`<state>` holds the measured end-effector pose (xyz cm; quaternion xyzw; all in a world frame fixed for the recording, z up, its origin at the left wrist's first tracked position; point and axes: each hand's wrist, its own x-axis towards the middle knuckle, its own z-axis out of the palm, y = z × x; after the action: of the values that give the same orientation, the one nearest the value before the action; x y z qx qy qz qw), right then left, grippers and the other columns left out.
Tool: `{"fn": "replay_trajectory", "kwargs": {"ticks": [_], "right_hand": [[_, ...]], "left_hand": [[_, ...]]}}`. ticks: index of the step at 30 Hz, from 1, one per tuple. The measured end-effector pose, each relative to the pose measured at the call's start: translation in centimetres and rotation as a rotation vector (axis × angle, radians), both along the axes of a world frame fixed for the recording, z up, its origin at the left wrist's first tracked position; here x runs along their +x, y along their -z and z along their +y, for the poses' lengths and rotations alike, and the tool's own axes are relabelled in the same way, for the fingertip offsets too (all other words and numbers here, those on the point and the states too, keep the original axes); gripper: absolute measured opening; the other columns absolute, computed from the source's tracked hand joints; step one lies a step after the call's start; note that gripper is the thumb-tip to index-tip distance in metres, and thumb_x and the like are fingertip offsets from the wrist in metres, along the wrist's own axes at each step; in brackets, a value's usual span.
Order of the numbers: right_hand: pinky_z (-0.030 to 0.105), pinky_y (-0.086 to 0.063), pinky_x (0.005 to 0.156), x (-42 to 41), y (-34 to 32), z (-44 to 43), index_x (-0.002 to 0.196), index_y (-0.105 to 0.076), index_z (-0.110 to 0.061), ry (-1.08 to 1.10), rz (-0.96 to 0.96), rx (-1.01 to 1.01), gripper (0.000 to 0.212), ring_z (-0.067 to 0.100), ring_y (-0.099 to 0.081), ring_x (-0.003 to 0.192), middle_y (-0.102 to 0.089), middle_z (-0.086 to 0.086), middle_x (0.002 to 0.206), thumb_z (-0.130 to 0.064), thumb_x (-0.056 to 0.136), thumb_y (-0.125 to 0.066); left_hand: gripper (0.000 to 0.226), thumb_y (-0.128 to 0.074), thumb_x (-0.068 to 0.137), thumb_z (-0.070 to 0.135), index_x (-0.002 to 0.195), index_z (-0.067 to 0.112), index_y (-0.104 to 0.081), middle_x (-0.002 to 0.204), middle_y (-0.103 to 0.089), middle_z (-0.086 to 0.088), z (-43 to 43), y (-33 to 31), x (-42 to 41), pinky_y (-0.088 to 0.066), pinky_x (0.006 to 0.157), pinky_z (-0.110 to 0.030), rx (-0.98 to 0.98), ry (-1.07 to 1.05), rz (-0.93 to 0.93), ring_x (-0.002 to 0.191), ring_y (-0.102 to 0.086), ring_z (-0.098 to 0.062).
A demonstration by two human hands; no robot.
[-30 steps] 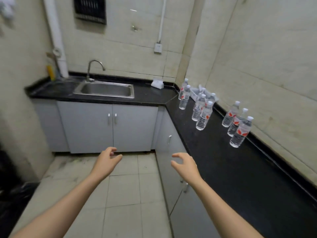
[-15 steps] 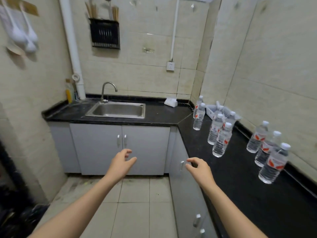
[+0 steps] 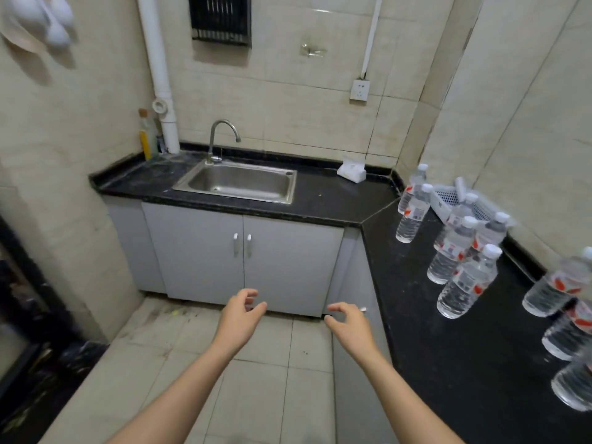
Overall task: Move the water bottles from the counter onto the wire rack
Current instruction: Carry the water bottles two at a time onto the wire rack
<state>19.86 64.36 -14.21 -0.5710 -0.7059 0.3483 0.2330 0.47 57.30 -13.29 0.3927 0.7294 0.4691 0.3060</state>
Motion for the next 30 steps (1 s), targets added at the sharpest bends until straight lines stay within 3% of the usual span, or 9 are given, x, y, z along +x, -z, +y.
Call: {"fn": "replay_trajectory", "kwargs": {"ticks": [7, 11, 14, 22, 27, 30], "right_hand": [[0.029, -0.034, 0.101, -6.8, 0.6, 7.4, 0.112, -0.06, -0.01, 0.002, -0.128, 0.011, 0.03, 0.025, -0.048, 0.12, -0.056, 0.012, 0.124, -0.016, 0.083, -0.058], [0.025, -0.033, 0.098, -10.1, -1.0, 12.0, 0.112, -0.06, -0.011, 0.099, -0.108, 0.032, 0.03, 0.023, -0.048, 0.12, -0.056, 0.01, 0.124, -0.017, 0.083, -0.059], [0.024, -0.033, 0.097, -11.4, -1.3, 13.6, 0.112, -0.059, -0.012, 0.173, -0.086, 0.026, 0.029, 0.021, -0.048, 0.12, -0.056, 0.009, 0.124, -0.017, 0.084, -0.059], [0.023, -0.034, 0.096, -9.8, 0.5, 14.5, 0.113, -0.059, -0.008, 0.347, -0.169, -0.109, 0.031, 0.021, -0.05, 0.118, -0.057, 0.011, 0.124, -0.015, 0.083, -0.06], [0.02, -0.036, 0.081, -7.0, 0.2, 16.8, 0.112, -0.061, -0.007, 0.468, -0.155, -0.099, 0.031, 0.023, -0.053, 0.114, -0.057, 0.014, 0.122, -0.012, 0.081, -0.062], [0.026, -0.037, 0.093, -5.5, 0.7, 18.3, 0.112, -0.061, -0.008, 0.523, -0.109, -0.126, 0.032, 0.024, -0.052, 0.116, -0.057, 0.014, 0.123, -0.012, 0.08, -0.062]], "left_hand": [[0.033, -0.057, 0.086, 0.015, 0.116, 0.003, -0.054, 0.118, -0.057, -0.017, 7.2, 2.4, -9.6, -0.039, 0.087, -0.032, -0.025, -0.035, -0.035, 0.097, -0.051, -0.021], [0.032, -0.055, 0.087, 0.008, 0.117, -0.003, -0.053, 0.122, -0.056, -0.023, 11.7, 2.5, -16.2, -0.038, 0.096, -0.038, -0.01, -0.046, -0.072, 0.113, -0.051, -0.032], [0.032, -0.055, 0.087, 0.009, 0.117, -0.003, -0.052, 0.123, -0.055, -0.022, 14.8, 2.9, -19.3, -0.038, 0.097, -0.039, -0.009, -0.011, -0.084, 0.114, -0.051, -0.033], [0.03, -0.055, 0.087, 0.006, 0.114, -0.007, -0.053, 0.12, -0.058, -0.024, 20.8, 6.3, -18.5, -0.038, 0.096, -0.038, -0.092, 0.149, -0.151, 0.113, -0.052, -0.034], [0.029, -0.055, 0.086, 0.004, 0.112, -0.008, -0.054, 0.115, -0.058, -0.025, 24.1, 7.3, -17.7, -0.038, 0.092, -0.037, -0.122, 0.227, -0.129, 0.109, -0.053, -0.034], [0.027, -0.057, 0.085, 0.003, 0.11, -0.008, -0.055, 0.114, -0.059, -0.025, 27.1, 7.7, -17.3, -0.039, 0.092, -0.039, -0.136, 0.246, -0.118, 0.108, -0.054, -0.035]]}}
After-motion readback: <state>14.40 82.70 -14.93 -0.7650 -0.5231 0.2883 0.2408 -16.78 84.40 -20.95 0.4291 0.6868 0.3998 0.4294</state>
